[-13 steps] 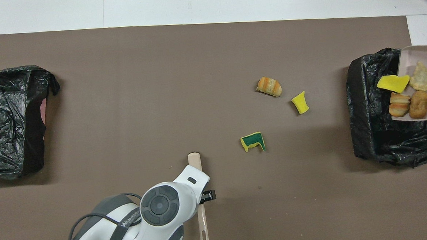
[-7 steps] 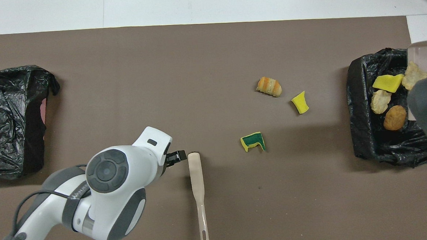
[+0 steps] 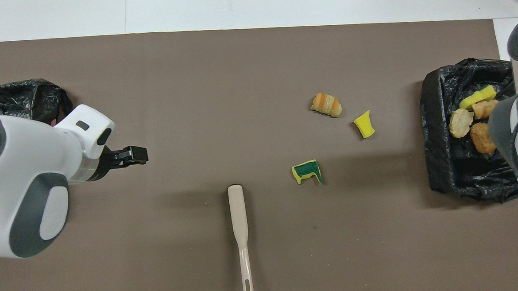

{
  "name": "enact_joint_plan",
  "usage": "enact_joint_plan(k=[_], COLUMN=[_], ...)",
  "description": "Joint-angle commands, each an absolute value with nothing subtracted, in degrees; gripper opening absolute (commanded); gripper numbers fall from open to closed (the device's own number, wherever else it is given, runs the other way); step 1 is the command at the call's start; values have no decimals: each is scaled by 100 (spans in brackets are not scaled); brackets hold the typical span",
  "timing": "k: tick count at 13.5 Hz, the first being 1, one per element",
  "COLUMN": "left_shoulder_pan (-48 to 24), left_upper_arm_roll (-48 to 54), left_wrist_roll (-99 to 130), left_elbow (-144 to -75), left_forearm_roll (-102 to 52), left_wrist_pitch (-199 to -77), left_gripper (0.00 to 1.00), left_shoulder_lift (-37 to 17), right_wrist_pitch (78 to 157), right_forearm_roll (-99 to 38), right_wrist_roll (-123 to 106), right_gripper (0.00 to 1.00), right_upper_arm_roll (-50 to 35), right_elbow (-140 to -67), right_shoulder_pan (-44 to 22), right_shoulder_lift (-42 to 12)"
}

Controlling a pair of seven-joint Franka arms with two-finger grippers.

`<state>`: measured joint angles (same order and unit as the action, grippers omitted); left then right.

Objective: Sweep and dump trash in bin
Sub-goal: 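Tip the dustpan over the bin with the right gripper while the left gripper withdraws, then bring the empty dustpan back to the table center with the right gripper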

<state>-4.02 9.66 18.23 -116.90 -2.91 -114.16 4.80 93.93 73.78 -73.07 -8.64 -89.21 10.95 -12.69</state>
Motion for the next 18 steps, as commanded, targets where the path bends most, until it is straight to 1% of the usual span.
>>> enact_joint_plan(k=[1, 2, 6, 8, 10, 13, 15, 18], left_shoulder_pan=[-265, -168, 26, 175, 403, 475, 466, 475], left_upper_arm_roll=[1020, 1020, 958, 923, 923, 923, 914, 914], left_wrist_roll=[1592, 1330, 827, 634, 476, 159, 149, 141], left_elbow=[-10840, -10550, -9942, -9600, -9361, -9360, -9404, -9343], left_forearm_roll=[315, 325, 272, 229, -156, -149, -149, -149], left_wrist_pitch=[-10550, -10329, -9381, -9264, -9255, -9071, -9070, -8887], left_gripper=[100, 100, 100, 100, 100, 100, 100, 100], left_shoulder_lift=[212, 159, 237, 237, 237, 333, 343, 430], right_wrist_pitch=[9281, 9273, 9351, 9465, 9588, 9721, 10018, 10397], right_forearm_roll=[7427, 7218, 5795, 5084, 4180, 2966, 2323, 1978], right_wrist_roll=[-7690, -7690, -7699, -7699, -7699, -7586, -6956, -5515], right_gripper=[0, 0, 0, 0, 0, 0, 0, 0], right_upper_arm_roll=[-975, -1080, -1134, -1125, -1125, -1125, -1125, -1125], right_elbow=[-8895, -8886, -8736, -8736, -8763, -8824, -8938, -8939], right_shoulder_pan=[1107, 1116, 1099, 1134, 1195, 1152, 1073, 529], right_shoulder_lift=[-1046, -1029, -1028, -1046, -1046, -1116, -1308, -1704])
